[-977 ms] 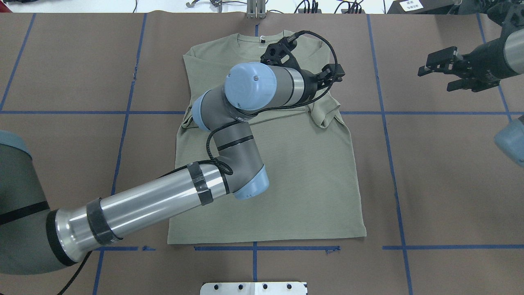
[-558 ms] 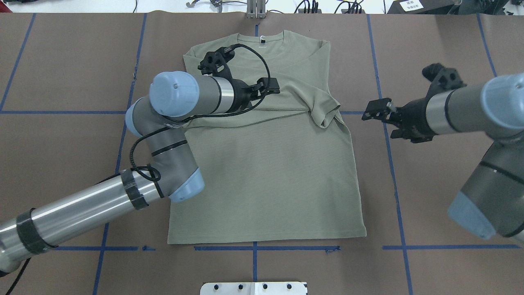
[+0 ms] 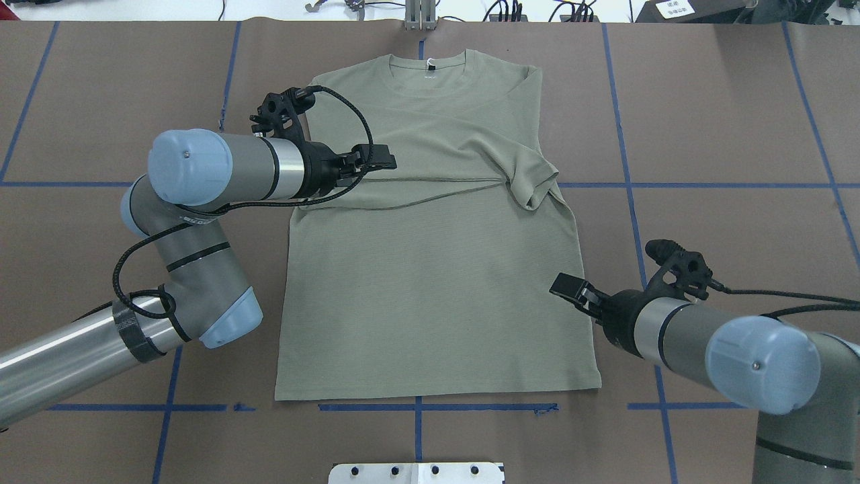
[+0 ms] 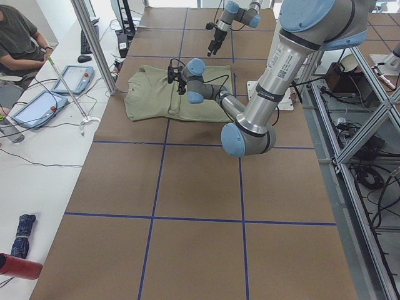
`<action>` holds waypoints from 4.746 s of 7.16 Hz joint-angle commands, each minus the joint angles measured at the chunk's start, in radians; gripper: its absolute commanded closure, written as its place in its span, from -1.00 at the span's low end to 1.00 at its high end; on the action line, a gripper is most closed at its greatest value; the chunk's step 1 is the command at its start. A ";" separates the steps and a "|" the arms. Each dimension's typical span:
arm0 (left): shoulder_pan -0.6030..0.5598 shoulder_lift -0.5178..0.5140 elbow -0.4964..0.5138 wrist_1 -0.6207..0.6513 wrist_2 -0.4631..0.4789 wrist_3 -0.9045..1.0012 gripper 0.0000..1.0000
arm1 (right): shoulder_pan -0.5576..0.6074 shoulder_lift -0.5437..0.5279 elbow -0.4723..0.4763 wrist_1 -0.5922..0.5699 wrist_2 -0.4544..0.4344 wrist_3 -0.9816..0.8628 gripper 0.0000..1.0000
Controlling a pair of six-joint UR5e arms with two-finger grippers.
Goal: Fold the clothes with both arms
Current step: 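Release the sleeve with the left gripper while the right gripper moves to the hem, then grasp a hem corner with the right gripper while the left gripper approaches the other, then grasp the other hem corner nearest the robot with the left gripper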
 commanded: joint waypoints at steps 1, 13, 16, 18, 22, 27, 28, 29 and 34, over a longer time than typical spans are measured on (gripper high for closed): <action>0.003 0.010 -0.016 0.000 0.001 0.013 -0.96 | -0.130 -0.009 0.011 -0.090 -0.124 0.128 -0.67; 0.005 0.054 -0.022 -0.003 0.033 0.011 -0.97 | -0.242 -0.056 -0.012 -0.202 -0.146 0.169 -0.19; 0.005 0.054 -0.024 -0.003 0.035 0.011 -0.97 | -0.242 -0.056 -0.037 -0.202 -0.146 0.169 -0.13; 0.003 0.054 -0.032 -0.003 0.035 0.010 -0.97 | -0.242 -0.055 -0.032 -0.202 -0.146 0.169 0.46; 0.063 0.186 -0.159 -0.002 0.041 -0.136 -0.97 | -0.241 -0.056 0.015 -0.201 -0.129 0.167 1.00; 0.385 0.459 -0.543 0.389 0.230 -0.263 -0.82 | -0.238 -0.058 0.057 -0.201 -0.120 0.167 1.00; 0.425 0.459 -0.536 0.406 0.237 -0.314 -0.82 | -0.238 -0.056 0.055 -0.201 -0.120 0.167 1.00; 0.456 0.462 -0.512 0.411 0.236 -0.335 -0.81 | -0.238 -0.055 0.057 -0.201 -0.120 0.167 1.00; 0.485 0.462 -0.467 0.414 0.229 -0.360 -0.49 | -0.233 -0.059 0.078 -0.201 -0.120 0.167 1.00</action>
